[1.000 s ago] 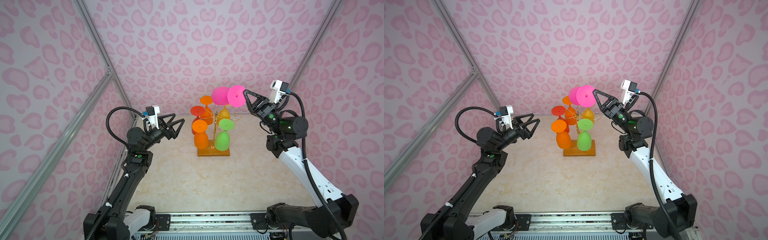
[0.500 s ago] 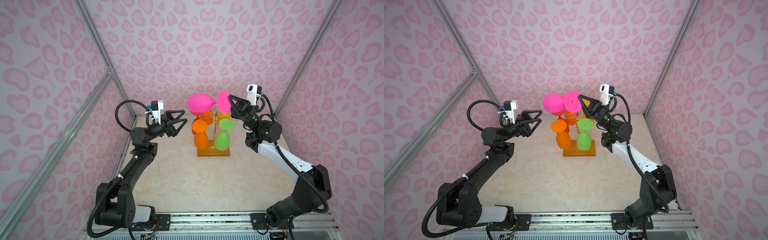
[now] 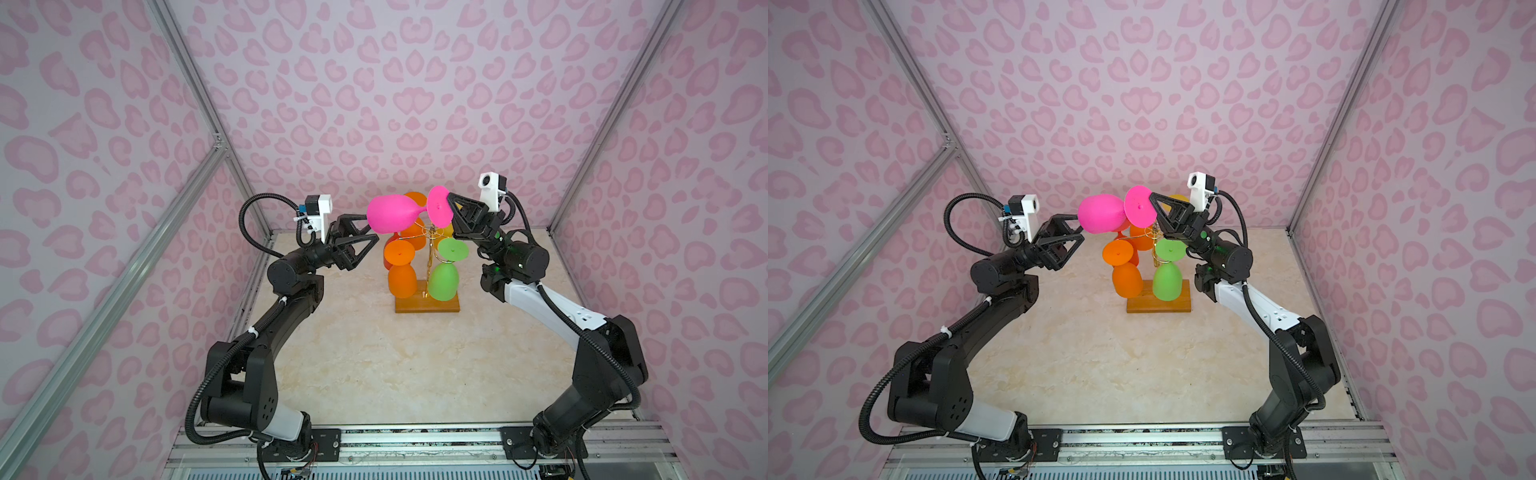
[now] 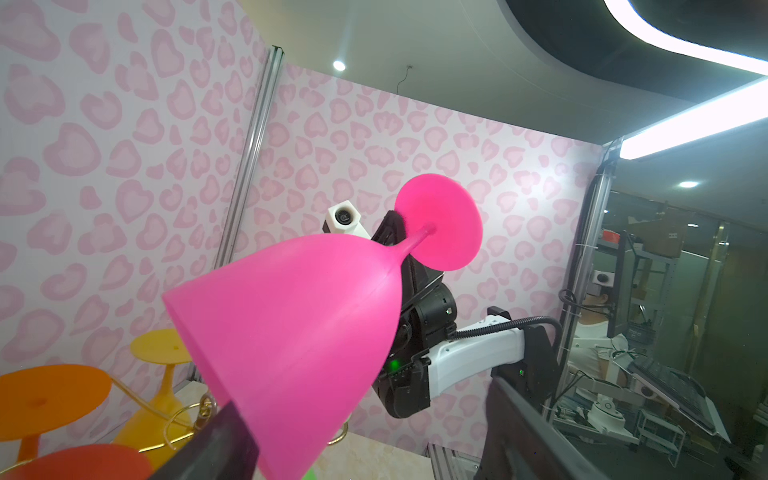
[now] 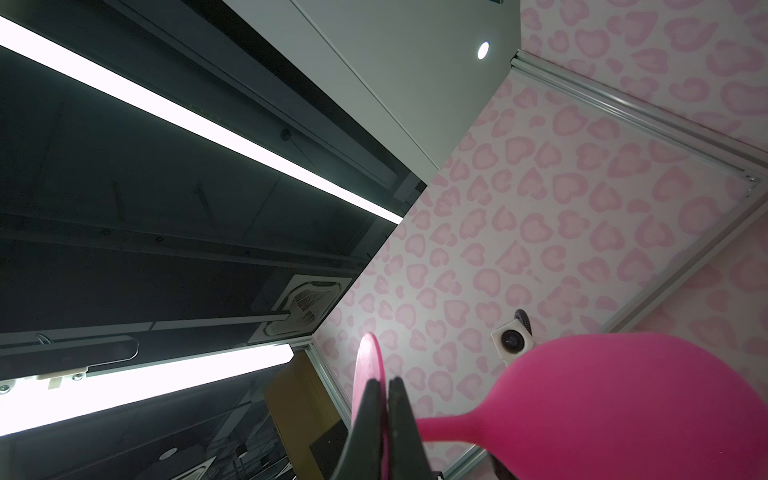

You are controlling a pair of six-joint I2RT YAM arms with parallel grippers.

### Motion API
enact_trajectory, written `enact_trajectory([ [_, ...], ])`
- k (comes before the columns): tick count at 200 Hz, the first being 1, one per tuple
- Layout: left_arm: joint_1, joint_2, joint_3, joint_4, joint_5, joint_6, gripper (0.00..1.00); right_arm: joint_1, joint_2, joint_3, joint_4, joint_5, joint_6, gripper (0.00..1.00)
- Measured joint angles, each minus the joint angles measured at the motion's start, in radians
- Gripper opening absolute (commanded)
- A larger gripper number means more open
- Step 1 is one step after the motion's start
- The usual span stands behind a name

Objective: Take the wine glass off the wine glass rack
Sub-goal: 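Grasp the magenta glass bowl with the left gripper and release the right gripper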

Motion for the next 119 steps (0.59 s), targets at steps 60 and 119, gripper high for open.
enact_trajectory([
  [60,-0.021,0.002,0.01,0.0,-0.002,-0.015,0.37,-0.004,0.031,0.025,0.016,0.005,0.031,0.0],
  [119,-0.027,-0.017,0.004,0.027,0.001,-0.023,0.11,-0.024,0.045,0.025,0.003,0.014,0.056,0.0],
])
